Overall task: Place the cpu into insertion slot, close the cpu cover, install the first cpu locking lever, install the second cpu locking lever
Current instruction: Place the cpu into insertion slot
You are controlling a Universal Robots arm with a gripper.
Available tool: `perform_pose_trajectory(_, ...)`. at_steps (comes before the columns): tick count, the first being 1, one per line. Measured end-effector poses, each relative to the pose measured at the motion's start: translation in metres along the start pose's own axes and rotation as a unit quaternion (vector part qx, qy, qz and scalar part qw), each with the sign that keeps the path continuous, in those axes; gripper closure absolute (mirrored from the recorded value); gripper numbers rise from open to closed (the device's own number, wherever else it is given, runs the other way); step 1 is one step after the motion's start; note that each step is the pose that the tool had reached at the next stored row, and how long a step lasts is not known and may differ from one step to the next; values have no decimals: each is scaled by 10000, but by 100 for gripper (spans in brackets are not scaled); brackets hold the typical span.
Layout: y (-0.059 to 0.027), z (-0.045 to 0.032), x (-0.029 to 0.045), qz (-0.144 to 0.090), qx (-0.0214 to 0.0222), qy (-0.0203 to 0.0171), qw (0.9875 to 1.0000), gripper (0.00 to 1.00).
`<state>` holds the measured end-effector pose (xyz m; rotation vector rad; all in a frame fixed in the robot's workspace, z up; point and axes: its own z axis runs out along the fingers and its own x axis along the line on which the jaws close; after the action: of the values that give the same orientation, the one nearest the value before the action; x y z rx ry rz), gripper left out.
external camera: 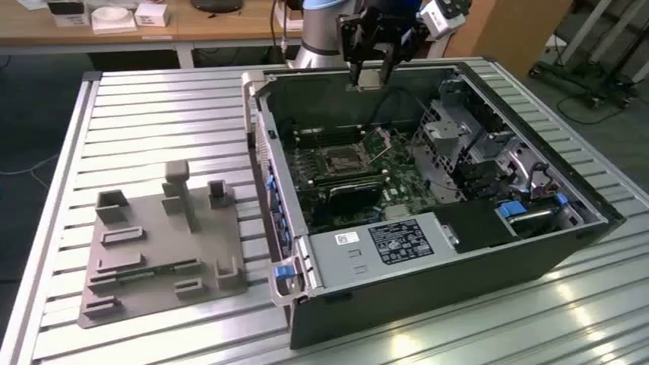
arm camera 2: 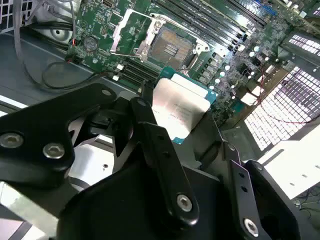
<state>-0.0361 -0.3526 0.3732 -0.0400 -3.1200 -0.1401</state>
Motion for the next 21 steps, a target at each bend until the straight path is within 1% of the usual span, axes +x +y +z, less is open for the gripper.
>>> perform_pose_trajectory(13, 0, 1, 0, 15, 0, -1, 10000, 46)
perform_pose_trajectory(18, 0, 6, 0, 87, -1, -8, 10000, 46)
perform_pose_trajectory(21, -1, 8, 0, 174, -3, -15, 9998, 46)
